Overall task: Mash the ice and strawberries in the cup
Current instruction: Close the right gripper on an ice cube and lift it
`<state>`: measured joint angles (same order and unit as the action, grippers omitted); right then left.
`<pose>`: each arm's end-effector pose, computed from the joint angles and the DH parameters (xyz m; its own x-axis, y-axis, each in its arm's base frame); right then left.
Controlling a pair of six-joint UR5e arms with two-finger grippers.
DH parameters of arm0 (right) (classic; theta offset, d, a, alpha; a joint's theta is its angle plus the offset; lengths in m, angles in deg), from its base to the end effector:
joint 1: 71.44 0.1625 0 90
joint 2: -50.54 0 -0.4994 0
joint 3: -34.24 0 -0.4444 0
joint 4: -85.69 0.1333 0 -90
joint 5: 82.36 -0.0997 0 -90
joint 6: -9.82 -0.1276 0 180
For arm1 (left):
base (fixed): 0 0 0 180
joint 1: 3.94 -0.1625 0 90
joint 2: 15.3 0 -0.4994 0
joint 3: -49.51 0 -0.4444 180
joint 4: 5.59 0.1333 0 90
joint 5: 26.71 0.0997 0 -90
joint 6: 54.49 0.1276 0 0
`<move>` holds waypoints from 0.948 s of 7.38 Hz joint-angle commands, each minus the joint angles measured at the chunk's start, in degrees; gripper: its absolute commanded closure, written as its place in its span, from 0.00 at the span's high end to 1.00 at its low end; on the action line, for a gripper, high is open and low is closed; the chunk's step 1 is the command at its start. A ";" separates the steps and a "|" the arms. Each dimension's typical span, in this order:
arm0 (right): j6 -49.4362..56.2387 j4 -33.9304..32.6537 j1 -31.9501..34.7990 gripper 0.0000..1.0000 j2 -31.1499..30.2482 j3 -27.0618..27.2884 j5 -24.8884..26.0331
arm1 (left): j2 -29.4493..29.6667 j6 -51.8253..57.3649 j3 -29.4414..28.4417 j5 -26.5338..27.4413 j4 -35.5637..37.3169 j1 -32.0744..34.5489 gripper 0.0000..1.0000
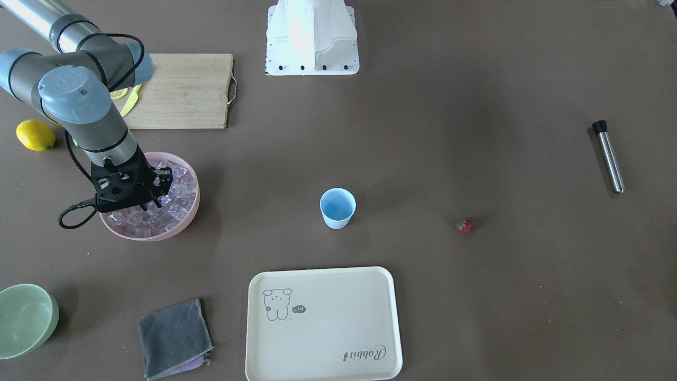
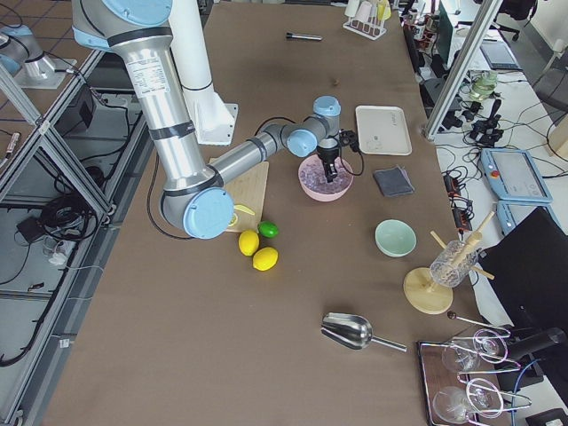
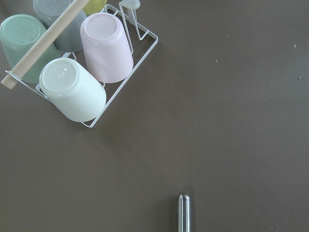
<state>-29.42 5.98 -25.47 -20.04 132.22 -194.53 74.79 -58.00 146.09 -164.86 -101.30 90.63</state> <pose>-0.4335 -0.5709 0.4615 0.7394 -0.2671 0.6180 0.1062 0.9527 0.2846 -0.0826 -0.5530 0.6721 0.6718 0.0462 -0.7393 0.1192 0.9783 0.1694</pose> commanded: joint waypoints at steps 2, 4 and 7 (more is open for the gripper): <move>0.12 0.00 0.44 0.16 0.44 0.02 -0.07 | 0.00 -0.08 -0.08 0.07 0.00 0.00 0.98; 0.38 -0.17 2.19 0.16 0.88 0.28 -1.12 | 0.00 -0.09 -0.16 0.07 0.00 0.00 0.98; -0.58 -0.52 1.41 0.70 1.05 -0.25 -0.34 | 0.00 -0.09 -0.25 0.07 0.00 0.00 0.98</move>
<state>-29.58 5.73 -23.79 -19.10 132.07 -195.17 74.79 -58.09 145.87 -164.78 -101.30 90.63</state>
